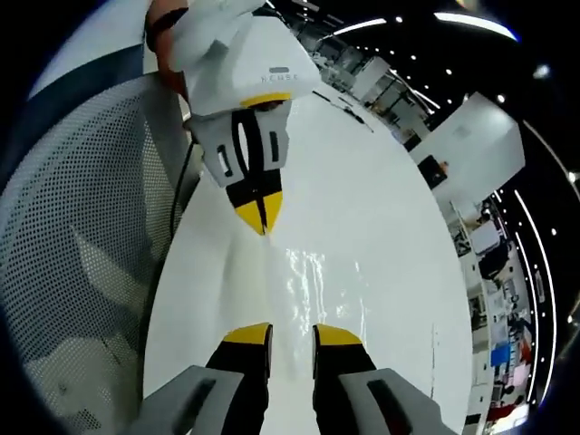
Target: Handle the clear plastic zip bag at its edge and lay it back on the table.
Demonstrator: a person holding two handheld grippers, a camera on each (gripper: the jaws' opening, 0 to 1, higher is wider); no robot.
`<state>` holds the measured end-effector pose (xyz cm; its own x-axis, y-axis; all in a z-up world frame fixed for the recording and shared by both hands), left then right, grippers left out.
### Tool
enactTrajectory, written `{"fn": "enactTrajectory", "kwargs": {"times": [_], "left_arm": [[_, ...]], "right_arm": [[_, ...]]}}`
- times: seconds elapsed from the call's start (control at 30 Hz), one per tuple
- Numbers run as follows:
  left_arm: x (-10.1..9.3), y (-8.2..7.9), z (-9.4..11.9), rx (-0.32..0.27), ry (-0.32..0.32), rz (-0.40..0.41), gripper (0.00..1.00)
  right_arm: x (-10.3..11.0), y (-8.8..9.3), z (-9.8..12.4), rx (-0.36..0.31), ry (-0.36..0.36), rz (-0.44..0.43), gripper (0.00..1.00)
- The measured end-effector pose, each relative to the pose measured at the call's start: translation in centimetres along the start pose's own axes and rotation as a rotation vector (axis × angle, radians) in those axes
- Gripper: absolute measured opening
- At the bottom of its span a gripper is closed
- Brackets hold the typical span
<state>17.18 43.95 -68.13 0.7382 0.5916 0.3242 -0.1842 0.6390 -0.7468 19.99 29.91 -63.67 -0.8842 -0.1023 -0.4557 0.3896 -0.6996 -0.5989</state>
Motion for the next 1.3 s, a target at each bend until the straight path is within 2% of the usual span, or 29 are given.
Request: {"fn": "enactTrajectory", "kwargs": {"times": [0.3, 0.5, 0.87, 1.3], "left_arm": [[0.1, -0.1, 0.2, -0.003, -0.003, 0.003, 0.00], [-0.1, 0.0, 0.1, 0.001, 0.007, -0.004, 0.00], [-0.4, 0.0, 0.0, 0.008, 0.025, -0.025, 0.00], [-0.5, 0.2, -0.1, 0.017, 0.024, -0.043, 0.00]], "right_arm": [[0.0, -0.5, -1.6, 0.009, -0.015, 0.008, 0.13], [0.4, -0.7, -2.5, 0.028, -0.038, 0.060, 0.13], [0.0, -0.1, -3.9, 0.072, -0.071, 0.038, 0.11], [0.2, -0.1, -3.4, 0.056, -0.108, 0.040, 0.11]]}}
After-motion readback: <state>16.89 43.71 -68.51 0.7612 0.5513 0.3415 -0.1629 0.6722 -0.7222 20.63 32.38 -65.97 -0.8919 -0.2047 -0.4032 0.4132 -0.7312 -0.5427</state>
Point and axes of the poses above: the point that each gripper's makers call its tool centre point, and the gripper's own axes: z roughly backward along the fingers, x roughly to its left, y roughly out of its underside, the point moved 7 cm from there along z, roughly backward along the fingers, and after that the axes turned 12 degrees about -x, right-handed, at the moved point
